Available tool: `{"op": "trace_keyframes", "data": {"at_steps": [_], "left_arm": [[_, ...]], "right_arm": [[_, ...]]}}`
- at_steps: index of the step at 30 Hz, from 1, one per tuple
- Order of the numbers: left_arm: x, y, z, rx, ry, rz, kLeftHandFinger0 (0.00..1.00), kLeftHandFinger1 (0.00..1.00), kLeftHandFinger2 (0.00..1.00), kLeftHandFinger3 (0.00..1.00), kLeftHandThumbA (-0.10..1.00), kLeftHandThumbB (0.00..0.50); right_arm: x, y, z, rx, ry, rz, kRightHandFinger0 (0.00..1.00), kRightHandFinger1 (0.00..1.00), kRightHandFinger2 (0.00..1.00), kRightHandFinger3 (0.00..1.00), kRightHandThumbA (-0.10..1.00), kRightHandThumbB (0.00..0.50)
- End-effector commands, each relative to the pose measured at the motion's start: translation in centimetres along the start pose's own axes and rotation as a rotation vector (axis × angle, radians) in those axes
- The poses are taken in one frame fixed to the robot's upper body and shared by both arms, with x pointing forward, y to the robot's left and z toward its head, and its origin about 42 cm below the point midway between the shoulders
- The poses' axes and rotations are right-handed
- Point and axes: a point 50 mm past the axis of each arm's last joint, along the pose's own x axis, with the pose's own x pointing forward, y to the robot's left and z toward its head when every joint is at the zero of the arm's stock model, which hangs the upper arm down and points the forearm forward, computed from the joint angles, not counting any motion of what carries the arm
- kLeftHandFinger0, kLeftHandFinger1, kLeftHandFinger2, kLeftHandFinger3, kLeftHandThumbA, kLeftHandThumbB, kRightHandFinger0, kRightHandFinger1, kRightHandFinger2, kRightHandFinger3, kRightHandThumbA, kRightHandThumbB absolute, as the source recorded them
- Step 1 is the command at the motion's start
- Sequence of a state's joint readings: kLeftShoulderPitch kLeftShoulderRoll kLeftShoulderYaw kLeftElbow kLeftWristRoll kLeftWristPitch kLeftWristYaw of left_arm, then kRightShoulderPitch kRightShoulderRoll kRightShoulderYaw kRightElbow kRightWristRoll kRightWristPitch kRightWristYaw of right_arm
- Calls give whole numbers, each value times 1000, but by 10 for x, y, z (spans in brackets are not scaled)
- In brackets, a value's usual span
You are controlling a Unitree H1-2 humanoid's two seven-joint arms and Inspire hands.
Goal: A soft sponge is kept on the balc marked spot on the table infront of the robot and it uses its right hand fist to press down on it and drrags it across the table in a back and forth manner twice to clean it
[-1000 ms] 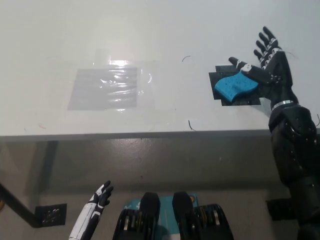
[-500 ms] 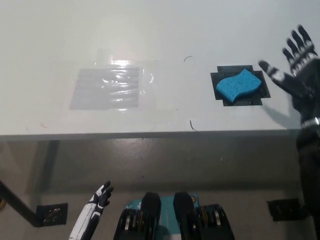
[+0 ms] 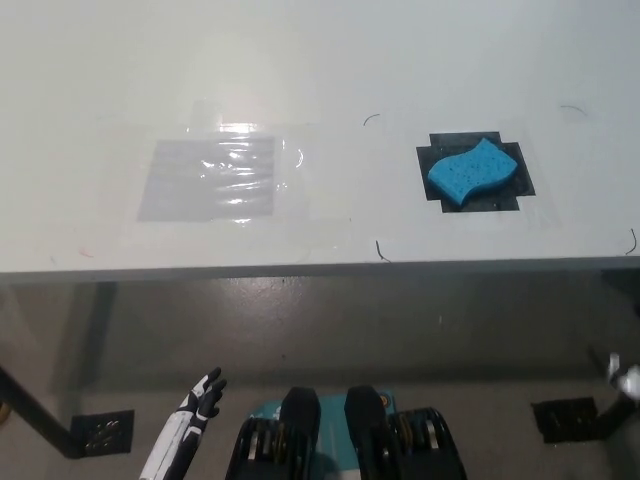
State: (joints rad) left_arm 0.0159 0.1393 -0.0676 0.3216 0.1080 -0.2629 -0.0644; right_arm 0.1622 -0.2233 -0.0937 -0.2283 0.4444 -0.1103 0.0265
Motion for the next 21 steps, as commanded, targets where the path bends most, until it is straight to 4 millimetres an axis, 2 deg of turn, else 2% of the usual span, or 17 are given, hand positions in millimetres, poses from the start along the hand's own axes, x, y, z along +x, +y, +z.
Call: {"op": "trace_keyframes", "data": {"at_steps": [1, 2, 5, 6, 7, 8, 9, 11, 14, 15, 17, 19, 21], "left_arm": [[2, 4, 6, 13, -74, -45, 1000, 1000, 1000, 1000, 1000, 172], [2, 4, 6, 5, -81, -39, 1000, 1000, 1000, 1000, 1000, 169], [2, 5, 7, -16, -93, -35, 1000, 1000, 1000, 1000, 1000, 172], [7, 5, 9, -14, -102, -31, 1000, 1000, 1000, 1000, 1000, 173], [9, 6, 10, -13, -106, -30, 1000, 1000, 1000, 1000, 1000, 174], [6, 5, 9, -13, -102, -28, 1000, 1000, 1000, 1000, 1000, 177], [4, 5, 8, -10, -93, -29, 1000, 1000, 1000, 1000, 1000, 192], [1, 6, 7, -6, -94, -28, 1000, 1000, 1000, 1000, 1000, 198], [0, 5, 6, -24, -95, -34, 1000, 1000, 1000, 1000, 1000, 181], [0, 4, 5, -23, -96, -34, 1000, 1000, 1000, 1000, 1000, 192], [-2, 4, 3, -11, -99, -33, 1000, 1000, 1000, 1000, 1000, 197], [-8, 3, 1, -14, -92, -27, 1000, 1000, 1000, 1000, 1000, 194], [-6, 5, 2, -12, -93, -17, 1000, 1000, 1000, 1000, 1000, 189]], "right_arm": [[-46, 33, 58, 170, -242, 282, 1000, 1000, 1000, 1000, 1000, 359], [-40, 31, 49, 164, -223, 262, 1000, 1000, 1000, 1000, 1000, 332], [-22, 25, 19, 152, -151, 217, 1000, 1000, 1000, 1000, 1000, 307], [-12, 24, 5, 178, -106, 203, 1000, 1000, 1000, 1000, 1000, 316], [-9, 24, 2, 180, -98, 199, 1000, 1000, 1000, 1000, 1000, 316], [-7, 25, -12, 206, -61, 206, 1000, 1000, 1000, 1000, 1000, 281], [-6, 26, -23, 204, -36, 200, 1000, 1000, 1000, 1000, 1000, 258], [-4, 27, -45, 182, 30, 145, 1000, 1000, 1000, 1000, 1000, 288], [-3, 25, -64, 145, 95, 135, 1000, 1000, 1000, 1000, 1000, 308], [-3, 23, -68, 138, 105, 138, 1000, 1000, 1000, 1000, 1000, 282], [-8, 15, -94, 141, 201, 106, 1000, 1000, 1000, 1000, 1000, 292], [-12, 12, -106, 140, 232, 105, 1000, 1000, 1000, 1000, 1000, 264], [-8, 12, -108, 145, 232, 111, 1000, 1000, 1000, 1000, 1000, 236]]}}
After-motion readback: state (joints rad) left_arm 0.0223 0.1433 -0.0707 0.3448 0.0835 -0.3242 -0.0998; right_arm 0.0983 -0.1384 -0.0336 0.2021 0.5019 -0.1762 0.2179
